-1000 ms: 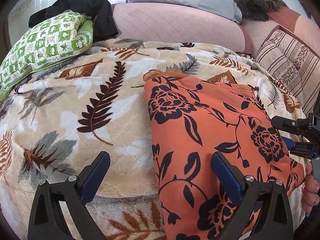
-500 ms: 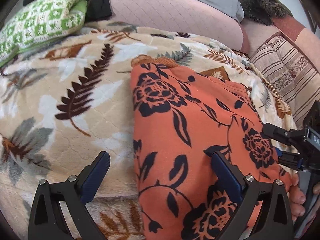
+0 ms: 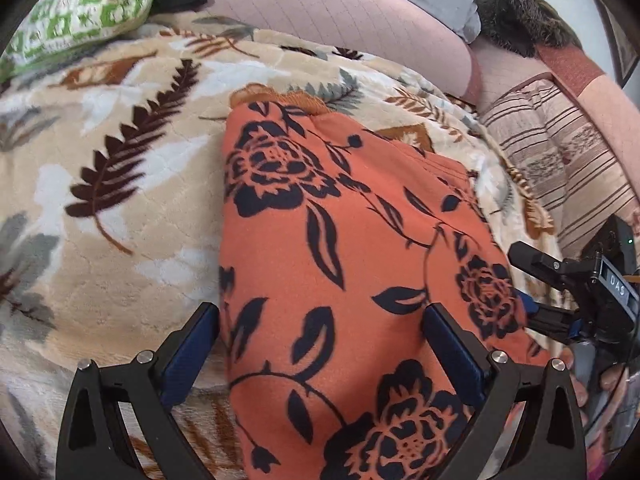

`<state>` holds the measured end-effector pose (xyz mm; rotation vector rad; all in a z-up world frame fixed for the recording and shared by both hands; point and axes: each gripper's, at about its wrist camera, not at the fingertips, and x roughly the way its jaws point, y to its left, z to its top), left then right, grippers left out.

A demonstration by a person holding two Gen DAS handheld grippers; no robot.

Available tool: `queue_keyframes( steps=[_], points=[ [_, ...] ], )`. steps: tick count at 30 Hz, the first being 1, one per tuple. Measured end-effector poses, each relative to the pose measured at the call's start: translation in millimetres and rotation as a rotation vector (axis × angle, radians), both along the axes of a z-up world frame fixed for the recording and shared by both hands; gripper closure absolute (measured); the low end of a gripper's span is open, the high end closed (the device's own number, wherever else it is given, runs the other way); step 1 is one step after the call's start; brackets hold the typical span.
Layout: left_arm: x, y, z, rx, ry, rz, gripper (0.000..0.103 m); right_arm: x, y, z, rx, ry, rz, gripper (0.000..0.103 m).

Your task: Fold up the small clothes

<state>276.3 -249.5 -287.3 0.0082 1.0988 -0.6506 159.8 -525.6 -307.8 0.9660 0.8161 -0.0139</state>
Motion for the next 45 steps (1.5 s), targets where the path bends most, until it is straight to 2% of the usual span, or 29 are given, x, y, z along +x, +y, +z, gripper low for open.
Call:
queue_keyframes(
  steps=[2, 6, 11, 21, 31, 32, 34, 37, 40, 42, 45],
  points=[
    [2, 0, 1, 0.037, -0.039, 0.013, 0.002, 0, -2, -4, -0.013, 0.033, -0.015, 0.027],
    [2, 0, 4, 0.074, -0.087, 0.027, 0.002, 1, -5, -5, -0.015, 0.032, -0.022, 0.027],
    [3, 2, 3, 0.084, -0.095, 0.026, 0.002, 8, -1, -14, -0.048, 0.093, 0.008, 0.027],
    [-2, 3, 6, 0.106, -0.12, 0.021, 0.002, 8, 0, -16, -0.036, 0.082, 0.011, 0.027],
    [-19, 14, 14, 0.152, -0.183, 0.0, 0.002, 3, 5, -9, -0.024, 0.065, 0.024, 0.027],
    [-20, 16, 15, 0.143, -0.161, -0.006, 0.002, 0, 4, -8, -0.018, 0.061, 0.02, 0.027],
    [-19, 23, 18, 0.077, -0.09, -0.023, 0.002, -5, 1, -6, -0.005, 0.054, 0.016, 0.027],
    [-11, 42, 26, -0.06, 0.009, -0.016, 0.002, -15, -5, -3, -0.002, 0.048, -0.001, 0.027],
    [3, 60, 21, -0.197, 0.155, 0.015, 0.002, -28, -18, 0, 0.009, 0.036, -0.046, 0.027],
    [11, 64, 12, -0.212, 0.209, 0.044, 0.002, -33, -26, -3, 0.035, 0.033, -0.065, 0.027],
    [12, 53, -1, -0.151, 0.233, 0.04, 0.002, -30, -30, -11, 0.09, 0.039, -0.06, 0.027]
  ],
)
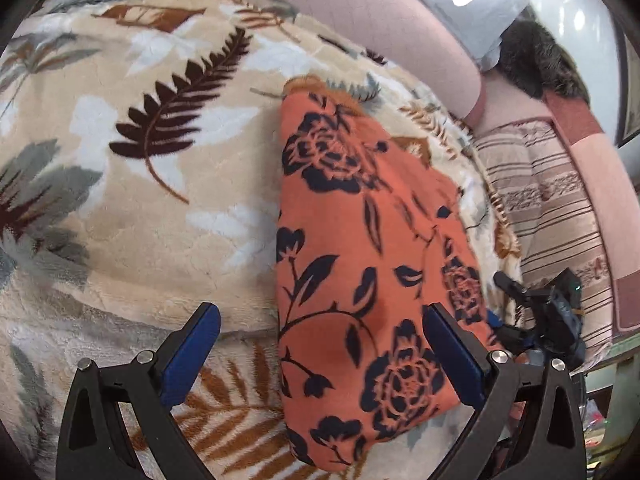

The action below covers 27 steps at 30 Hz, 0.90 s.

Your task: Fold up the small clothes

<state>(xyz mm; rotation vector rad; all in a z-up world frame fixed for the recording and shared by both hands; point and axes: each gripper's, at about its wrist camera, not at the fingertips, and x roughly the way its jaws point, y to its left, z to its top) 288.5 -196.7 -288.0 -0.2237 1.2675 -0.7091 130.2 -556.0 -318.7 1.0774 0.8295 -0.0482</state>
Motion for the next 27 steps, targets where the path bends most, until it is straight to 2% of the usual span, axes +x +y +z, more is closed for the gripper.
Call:
queue_keyframes(
  steps=[4, 7, 12, 15, 19, 24, 27],
  points=[
    [-9, -24, -2, 0.029, -0.042, -0.08, 0.002, 19, 10, -11, 0.031, 0.029, 0.075, 0.027],
    [-9, -36, -3, -0.021, -0.022, -0.133, 0.002, 32, 22, -12, -0.029, 0.06, 0.115, 0.027],
    [-11, -45, -5, -0.011, -0.051, -0.115, 0.002, 39, 34, -11, -0.054, 0.015, 0.167, 0.027],
    [-13, -46, -1, -0.016, -0.081, -0.098, 0.002, 43, 43, -9, -0.056, -0.021, 0.196, 0.031],
    [-22, -56, -1, 0.082, -0.16, -0.108, 0.006, 45, 55, -8, -0.137, -0.007, 0.199, 0.038],
    [-28, -68, -4, 0.19, -0.235, -0.119, 0.006, 43, 50, -13, -0.092, -0.009, 0.183, 0.038],
    [-27, -69, -7, 0.213, -0.245, -0.11, 0.004, 42, 49, -15, -0.086, -0.01, 0.179, 0.038]
  ],
)
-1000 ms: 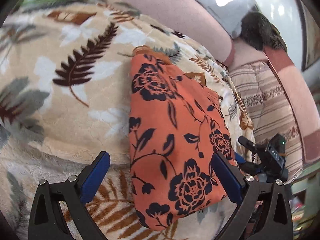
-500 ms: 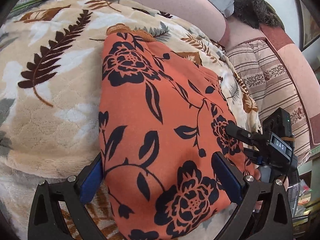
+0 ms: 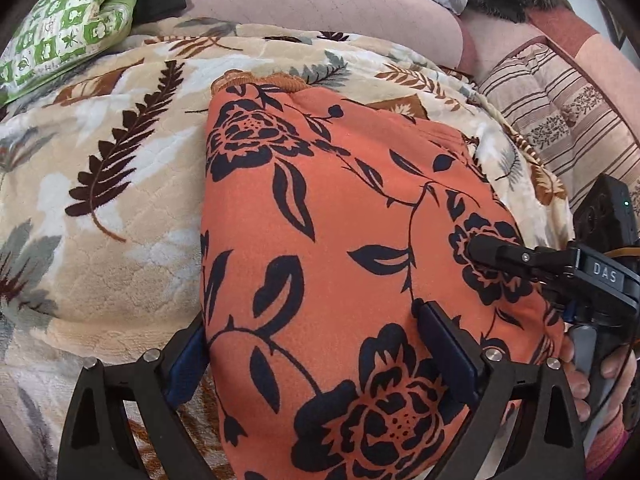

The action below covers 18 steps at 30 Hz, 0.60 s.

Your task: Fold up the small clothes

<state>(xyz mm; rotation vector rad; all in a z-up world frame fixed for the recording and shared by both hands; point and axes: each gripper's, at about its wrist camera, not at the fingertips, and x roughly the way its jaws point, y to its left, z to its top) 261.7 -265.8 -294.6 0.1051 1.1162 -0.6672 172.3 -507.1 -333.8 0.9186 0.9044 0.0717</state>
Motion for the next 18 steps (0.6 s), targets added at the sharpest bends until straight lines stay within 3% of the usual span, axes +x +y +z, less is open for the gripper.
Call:
queue_keyframes(
  steps=[9, 18],
  points=[
    [-2, 0, 0, -0.006, -0.007, -0.003, 0.005, -1, -3, 0, 0.001, -0.003, -0.004, 0.039],
    [-7, 3, 8, -0.011, -0.047, 0.003, 0.018, -2, 16, 18, -0.167, -0.031, -0.007, 0.05]
  ],
)
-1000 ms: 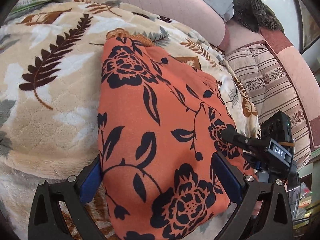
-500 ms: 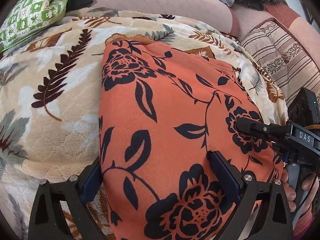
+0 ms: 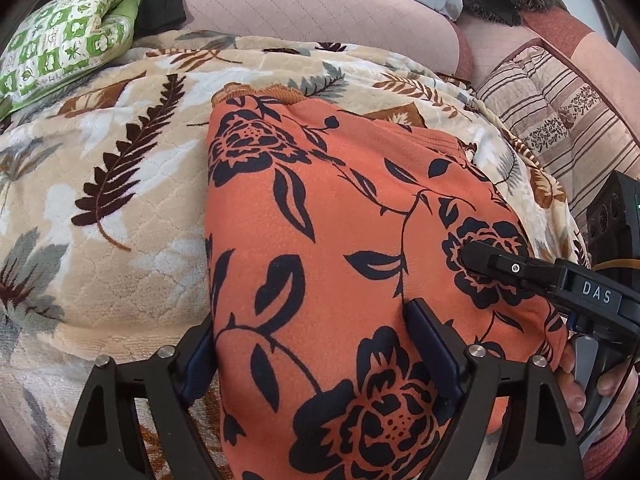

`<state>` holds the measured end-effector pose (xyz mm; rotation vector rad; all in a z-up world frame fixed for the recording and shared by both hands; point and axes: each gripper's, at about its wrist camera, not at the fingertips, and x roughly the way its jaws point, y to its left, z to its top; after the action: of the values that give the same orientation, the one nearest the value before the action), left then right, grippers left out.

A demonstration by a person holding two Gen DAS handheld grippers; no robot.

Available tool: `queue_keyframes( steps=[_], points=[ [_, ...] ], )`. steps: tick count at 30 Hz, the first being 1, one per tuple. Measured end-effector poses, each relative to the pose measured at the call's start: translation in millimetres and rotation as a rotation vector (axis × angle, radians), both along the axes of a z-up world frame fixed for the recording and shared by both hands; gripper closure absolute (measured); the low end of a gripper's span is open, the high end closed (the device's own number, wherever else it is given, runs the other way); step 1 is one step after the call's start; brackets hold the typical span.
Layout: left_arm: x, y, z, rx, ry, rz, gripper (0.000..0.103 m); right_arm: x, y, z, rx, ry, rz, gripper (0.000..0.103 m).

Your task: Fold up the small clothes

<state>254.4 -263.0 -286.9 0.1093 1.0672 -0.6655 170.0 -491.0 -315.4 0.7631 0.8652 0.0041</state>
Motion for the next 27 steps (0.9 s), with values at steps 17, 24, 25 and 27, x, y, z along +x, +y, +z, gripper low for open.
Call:
queue_keyframes(
  steps=[17, 24, 25, 27],
  points=[
    [13, 13, 5, -0.123, 0.09, 0.021, 0.053, 0, 4, 3, -0.048, -0.024, -0.007, 0.054],
    [12, 19, 12, -0.151, 0.074, 0.02, 0.06, -5, 20, 24, -0.161, -0.081, -0.006, 0.061],
    [11, 20, 15, -0.155, 0.069, 0.018, 0.06, -5, 22, 27, -0.173, -0.088, -0.005, 0.061],
    [9, 23, 19, -0.163, 0.058, 0.017, 0.06, -8, 26, 35, -0.19, -0.111, -0.005, 0.062]
  ],
)
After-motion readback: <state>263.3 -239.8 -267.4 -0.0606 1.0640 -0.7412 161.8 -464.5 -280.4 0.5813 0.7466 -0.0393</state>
